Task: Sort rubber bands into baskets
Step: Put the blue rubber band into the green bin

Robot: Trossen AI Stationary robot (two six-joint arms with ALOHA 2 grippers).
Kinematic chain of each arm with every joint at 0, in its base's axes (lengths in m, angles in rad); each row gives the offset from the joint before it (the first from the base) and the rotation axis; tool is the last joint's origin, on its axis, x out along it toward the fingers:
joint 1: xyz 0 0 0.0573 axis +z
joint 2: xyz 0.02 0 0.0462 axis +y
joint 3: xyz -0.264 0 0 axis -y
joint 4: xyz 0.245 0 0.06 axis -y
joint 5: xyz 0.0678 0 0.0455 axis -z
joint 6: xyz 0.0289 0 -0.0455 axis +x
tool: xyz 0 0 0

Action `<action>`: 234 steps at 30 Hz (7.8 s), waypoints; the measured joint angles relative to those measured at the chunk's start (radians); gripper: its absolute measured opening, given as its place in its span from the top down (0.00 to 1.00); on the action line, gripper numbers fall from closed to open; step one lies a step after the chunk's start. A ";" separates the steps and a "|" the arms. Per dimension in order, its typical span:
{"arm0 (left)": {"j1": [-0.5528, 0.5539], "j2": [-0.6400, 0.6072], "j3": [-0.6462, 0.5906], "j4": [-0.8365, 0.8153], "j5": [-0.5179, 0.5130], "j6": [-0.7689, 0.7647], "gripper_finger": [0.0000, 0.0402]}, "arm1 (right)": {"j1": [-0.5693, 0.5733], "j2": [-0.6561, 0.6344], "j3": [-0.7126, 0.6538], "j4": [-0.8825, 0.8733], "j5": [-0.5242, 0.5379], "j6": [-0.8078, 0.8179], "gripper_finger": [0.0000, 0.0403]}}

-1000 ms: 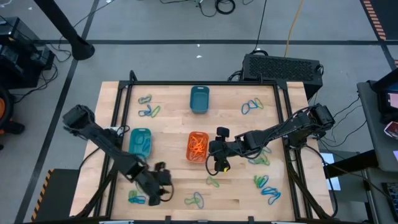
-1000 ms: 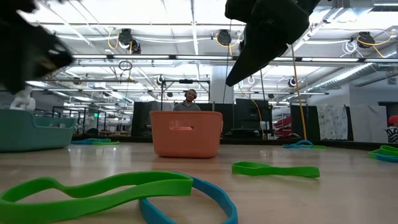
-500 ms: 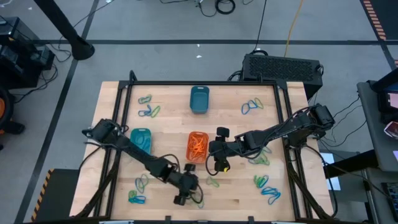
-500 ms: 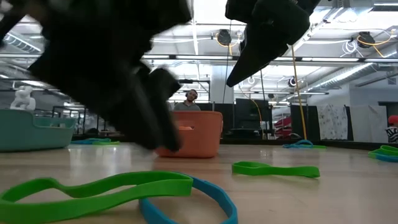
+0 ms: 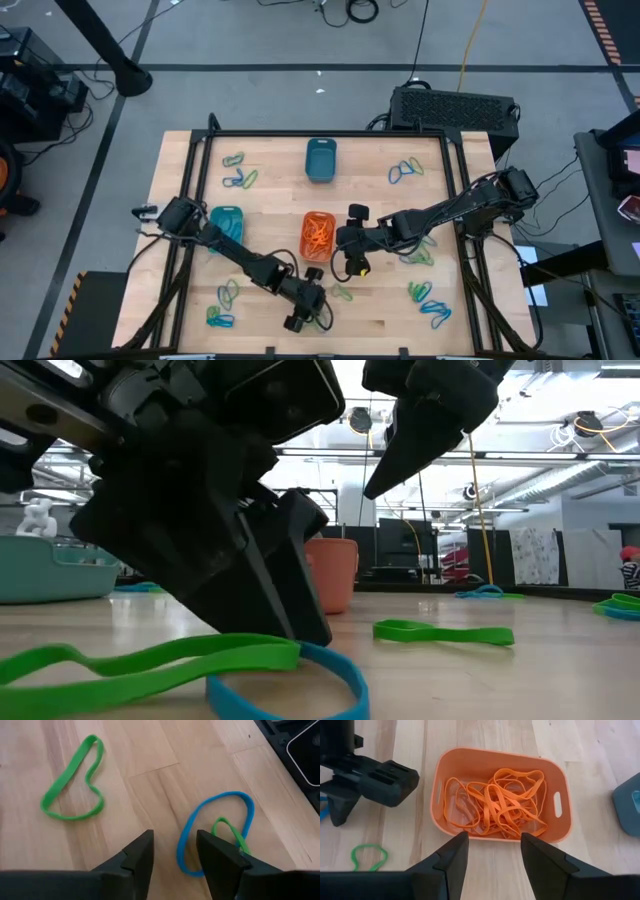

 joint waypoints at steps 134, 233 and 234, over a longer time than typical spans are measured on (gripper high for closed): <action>0.189 -0.713 -0.132 -1.511 -0.440 -0.519 0.69 | -0.003 0.000 -0.001 0.006 0.001 -0.007 0.57; 1.022 -1.004 -0.270 -1.192 0.118 -0.172 0.98 | 0.052 0.000 -0.001 -0.182 0.004 0.065 0.57; 0.973 -1.016 -0.270 -1.219 0.095 -0.207 0.98 | 0.052 0.000 -0.001 -0.175 0.004 0.068 0.57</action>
